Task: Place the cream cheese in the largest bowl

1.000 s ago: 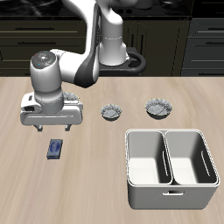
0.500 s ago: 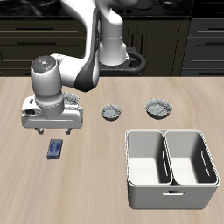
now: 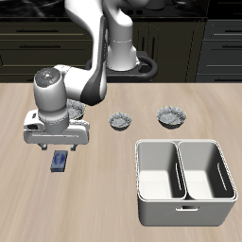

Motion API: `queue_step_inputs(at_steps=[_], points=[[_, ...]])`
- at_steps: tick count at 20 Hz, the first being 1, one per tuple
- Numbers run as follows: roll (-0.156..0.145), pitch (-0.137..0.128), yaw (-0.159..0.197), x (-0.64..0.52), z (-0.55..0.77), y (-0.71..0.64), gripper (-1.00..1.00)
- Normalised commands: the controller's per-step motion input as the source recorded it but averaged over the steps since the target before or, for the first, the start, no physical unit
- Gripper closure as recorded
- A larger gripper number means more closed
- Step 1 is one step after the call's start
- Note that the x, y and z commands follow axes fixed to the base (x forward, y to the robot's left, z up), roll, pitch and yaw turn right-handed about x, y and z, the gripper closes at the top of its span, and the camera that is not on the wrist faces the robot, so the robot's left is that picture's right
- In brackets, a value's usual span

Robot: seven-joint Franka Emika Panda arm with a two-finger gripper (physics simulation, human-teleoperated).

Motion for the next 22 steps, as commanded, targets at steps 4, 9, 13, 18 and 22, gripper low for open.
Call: queue_step_inputs(at_steps=[4, 9, 13, 18, 22], points=[[-0.003, 0.027, -0.007, 0.02, -0.18, 0.01, -1.00], [0.004, 0.029, 0.001, -0.01, -0.20, 0.05, -1.00], [0.009, 0.028, -0.009, -0.03, -0.12, -0.01, -1.00], [0.009, 0.022, 0.013, -0.07, -0.14, -0.02, 1.00], [0.004, -0.013, -0.001, -0.06, 0.07, 0.03, 1.00]])
